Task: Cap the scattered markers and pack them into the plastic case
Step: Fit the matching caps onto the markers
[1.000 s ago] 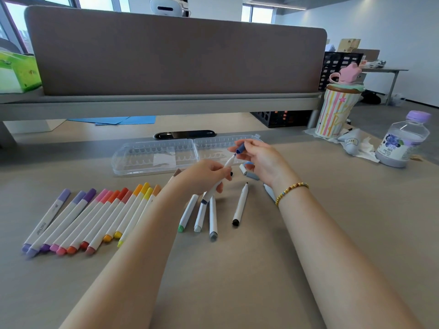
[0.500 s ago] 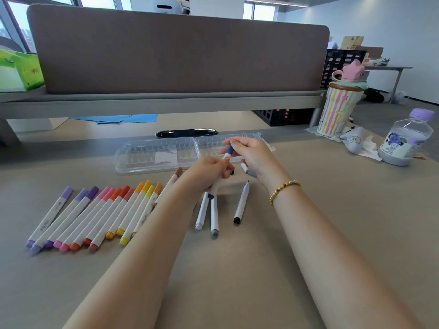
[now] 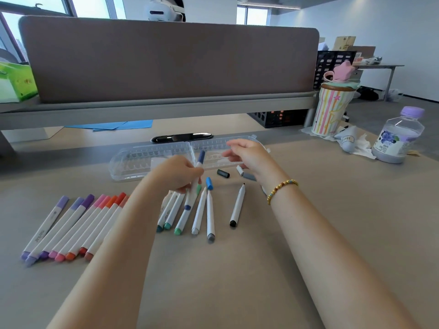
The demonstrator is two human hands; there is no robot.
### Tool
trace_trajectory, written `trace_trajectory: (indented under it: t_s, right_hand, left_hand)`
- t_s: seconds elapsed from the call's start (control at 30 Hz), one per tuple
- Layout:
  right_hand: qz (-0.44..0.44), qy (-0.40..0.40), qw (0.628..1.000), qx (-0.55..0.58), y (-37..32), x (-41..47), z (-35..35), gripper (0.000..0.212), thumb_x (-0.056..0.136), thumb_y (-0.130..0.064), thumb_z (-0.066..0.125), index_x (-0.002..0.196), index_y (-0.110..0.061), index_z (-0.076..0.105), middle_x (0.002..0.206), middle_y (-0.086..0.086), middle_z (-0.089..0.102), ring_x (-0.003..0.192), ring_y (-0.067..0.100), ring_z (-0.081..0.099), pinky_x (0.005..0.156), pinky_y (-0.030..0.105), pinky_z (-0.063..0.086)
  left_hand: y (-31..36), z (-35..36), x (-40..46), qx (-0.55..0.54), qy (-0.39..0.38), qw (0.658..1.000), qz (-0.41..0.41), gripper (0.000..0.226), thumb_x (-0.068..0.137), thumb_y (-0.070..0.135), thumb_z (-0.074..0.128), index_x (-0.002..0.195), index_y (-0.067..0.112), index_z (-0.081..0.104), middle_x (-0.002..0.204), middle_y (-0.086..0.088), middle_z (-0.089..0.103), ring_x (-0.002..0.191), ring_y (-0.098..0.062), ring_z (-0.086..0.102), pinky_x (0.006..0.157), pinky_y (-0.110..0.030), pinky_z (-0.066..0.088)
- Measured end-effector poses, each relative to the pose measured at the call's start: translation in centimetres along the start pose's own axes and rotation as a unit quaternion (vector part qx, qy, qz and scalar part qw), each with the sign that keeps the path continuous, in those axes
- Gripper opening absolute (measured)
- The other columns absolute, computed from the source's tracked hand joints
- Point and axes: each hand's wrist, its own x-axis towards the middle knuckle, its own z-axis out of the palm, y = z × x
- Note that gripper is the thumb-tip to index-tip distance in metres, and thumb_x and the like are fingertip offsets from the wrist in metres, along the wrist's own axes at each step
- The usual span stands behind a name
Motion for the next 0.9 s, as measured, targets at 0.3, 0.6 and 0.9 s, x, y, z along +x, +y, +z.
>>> trace_trajectory:
  t_s: [0.3, 0.6, 0.9]
  right_hand:
    - [0.043, 0.007, 0.999, -0.027, 0.6, 0.3, -0.5, 0.028, 0.099, -0.012, 0.037, 0.114, -0.015, 0.061, 0.101, 0.0, 0.067, 0.085, 0.007, 0.057, 0.069, 0.018, 0.043]
    - [0.047, 0.013, 0.998, -0.037, 1.1, 0.6, -1.2, 0.029, 0.097, -0.01, 0.038, 0.113, -0.014, 0.062, 0.096, -0.002, 0.067, 0.077, 0.005, 0.056, 0.064, 0.016, 0.042]
    - [0.049, 0.061, 0.982, -0.172, 2.4, 1.1, -3.0, 0.028, 0.095, -0.005, 0.044, 0.114, -0.012, 0.063, 0.117, 0.006, 0.062, 0.09, 0.013, 0.056, 0.071, 0.023, 0.041]
  left_hand:
    - [-0.4, 1.1, -0.2, 0.215, -0.047, 0.975, -0.02, 0.042, 0.096, 0.034, 0.043, 0.062, 0.01, 0.045, 0.053, -0.001, 0.049, 0.046, -0.011, 0.043, 0.049, -0.019, 0.034]
    - [-0.6, 1.9, 0.1, 0.263, -0.05, 0.963, -0.017, 0.04, 0.094, 0.044, 0.046, 0.087, 0.006, 0.054, 0.071, 0.002, 0.045, 0.077, -0.017, 0.045, 0.076, -0.028, 0.039]
    - [-0.7, 1.5, 0.6, 0.187, 0.001, 0.982, 0.038, 0.025, 0.092, 0.037, 0.053, 0.094, 0.012, 0.059, 0.09, -0.001, 0.054, 0.085, -0.015, 0.049, 0.074, -0.025, 0.037]
